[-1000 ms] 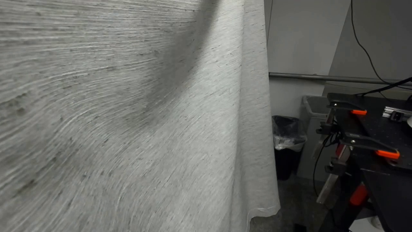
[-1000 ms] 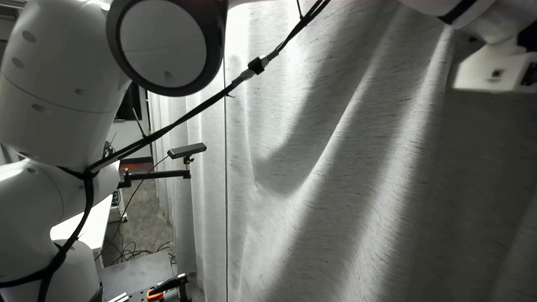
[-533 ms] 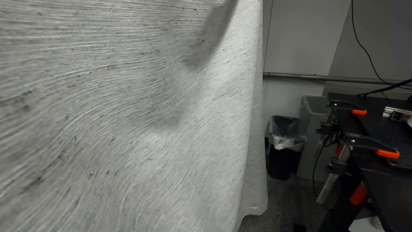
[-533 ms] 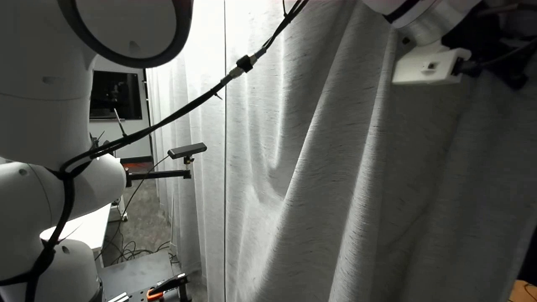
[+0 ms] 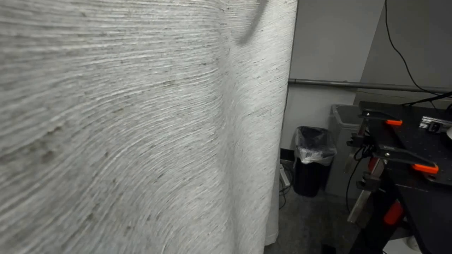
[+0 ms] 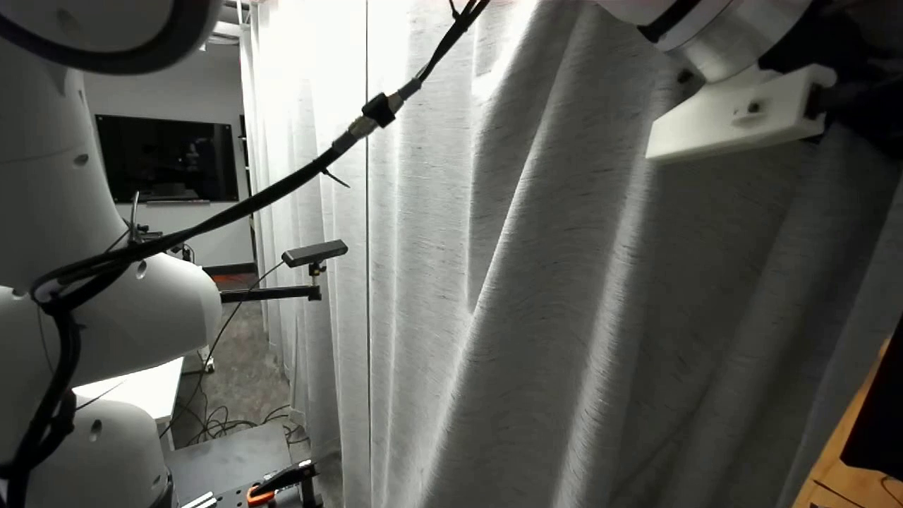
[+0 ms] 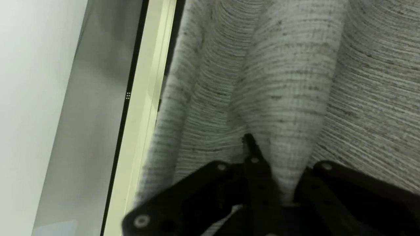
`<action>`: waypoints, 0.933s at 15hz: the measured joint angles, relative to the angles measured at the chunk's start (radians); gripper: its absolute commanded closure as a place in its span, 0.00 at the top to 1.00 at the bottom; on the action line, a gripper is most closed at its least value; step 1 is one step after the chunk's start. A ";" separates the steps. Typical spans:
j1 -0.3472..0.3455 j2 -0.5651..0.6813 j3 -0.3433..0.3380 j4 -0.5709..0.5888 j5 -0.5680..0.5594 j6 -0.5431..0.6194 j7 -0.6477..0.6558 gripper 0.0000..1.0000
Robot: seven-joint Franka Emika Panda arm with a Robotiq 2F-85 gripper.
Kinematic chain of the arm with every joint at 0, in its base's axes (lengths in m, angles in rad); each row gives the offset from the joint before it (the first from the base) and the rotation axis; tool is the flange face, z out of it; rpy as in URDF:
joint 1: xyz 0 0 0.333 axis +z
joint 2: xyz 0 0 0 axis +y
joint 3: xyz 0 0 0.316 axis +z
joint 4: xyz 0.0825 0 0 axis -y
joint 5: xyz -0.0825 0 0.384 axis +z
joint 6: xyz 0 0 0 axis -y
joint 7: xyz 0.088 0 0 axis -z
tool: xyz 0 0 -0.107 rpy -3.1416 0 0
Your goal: Draw the curtain closed
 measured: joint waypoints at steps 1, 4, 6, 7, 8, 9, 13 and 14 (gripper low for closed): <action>-0.021 0.000 -0.003 -0.012 -0.012 -0.029 0.000 0.01; -0.047 -0.006 -0.040 -0.030 -0.034 -0.108 0.003 0.01; -0.028 -0.015 -0.093 -0.030 -0.069 -0.139 0.021 0.01; -0.007 -0.021 -0.132 -0.025 -0.094 -0.147 0.039 0.01; 0.020 -0.026 -0.173 -0.019 -0.124 -0.149 0.060 0.01; 0.045 -0.029 -0.210 -0.013 -0.155 -0.149 0.078 0.01; 0.124 -0.039 -0.326 -0.005 -0.266 -0.147 0.131 0.01; 0.151 -0.035 -0.359 0.004 -0.302 -0.143 0.152 0.01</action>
